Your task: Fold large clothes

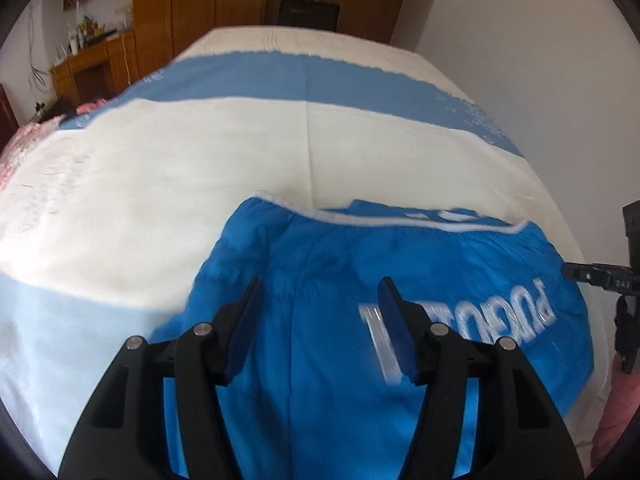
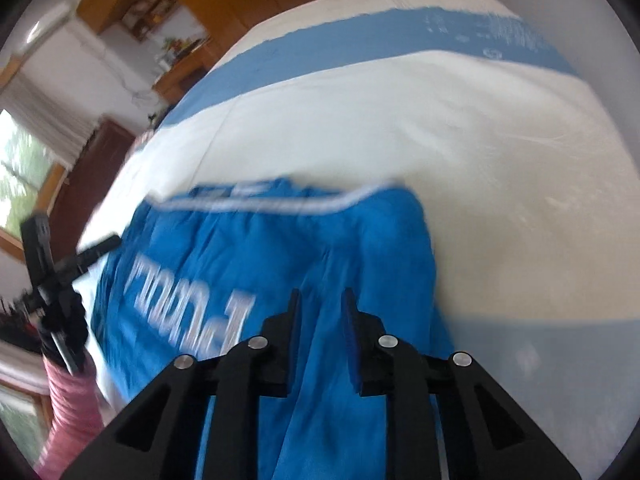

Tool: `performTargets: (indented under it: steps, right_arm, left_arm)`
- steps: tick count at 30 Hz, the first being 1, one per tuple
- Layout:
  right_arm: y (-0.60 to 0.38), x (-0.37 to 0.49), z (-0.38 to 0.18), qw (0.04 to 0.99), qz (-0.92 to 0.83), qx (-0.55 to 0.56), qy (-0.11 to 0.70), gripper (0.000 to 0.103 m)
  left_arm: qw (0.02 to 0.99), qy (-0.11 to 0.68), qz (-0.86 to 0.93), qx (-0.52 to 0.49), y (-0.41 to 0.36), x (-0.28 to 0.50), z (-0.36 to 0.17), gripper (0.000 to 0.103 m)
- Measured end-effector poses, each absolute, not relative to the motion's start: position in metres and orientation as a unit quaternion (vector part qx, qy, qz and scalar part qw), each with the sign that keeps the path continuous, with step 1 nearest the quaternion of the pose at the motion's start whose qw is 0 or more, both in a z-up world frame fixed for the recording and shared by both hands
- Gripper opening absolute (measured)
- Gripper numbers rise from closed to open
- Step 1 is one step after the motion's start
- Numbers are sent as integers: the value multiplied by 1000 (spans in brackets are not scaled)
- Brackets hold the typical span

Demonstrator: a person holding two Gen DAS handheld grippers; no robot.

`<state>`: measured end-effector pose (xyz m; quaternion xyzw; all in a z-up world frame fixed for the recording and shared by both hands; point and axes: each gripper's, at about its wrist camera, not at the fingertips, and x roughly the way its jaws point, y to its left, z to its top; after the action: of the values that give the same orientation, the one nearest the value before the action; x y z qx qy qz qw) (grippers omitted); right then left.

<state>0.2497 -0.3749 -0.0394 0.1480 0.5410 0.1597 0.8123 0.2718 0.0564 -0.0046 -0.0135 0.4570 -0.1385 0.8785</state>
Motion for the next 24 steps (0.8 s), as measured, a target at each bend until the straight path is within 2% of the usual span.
performTargets:
  steps: [5, 10, 24]
  right_arm:
    - [-349, 186, -23, 824, 147, 92, 540, 21]
    - [-340, 150, -42, 823, 123, 82, 549, 19]
    - [-343, 139, -85, 824, 86, 133, 544, 11]
  left_arm:
    - [885, 451, -114, -8, 54, 213, 2, 61]
    - [884, 455, -109, -17, 46, 176, -14, 61]
    - [882, 458, -105, 16, 28, 169, -54, 62]
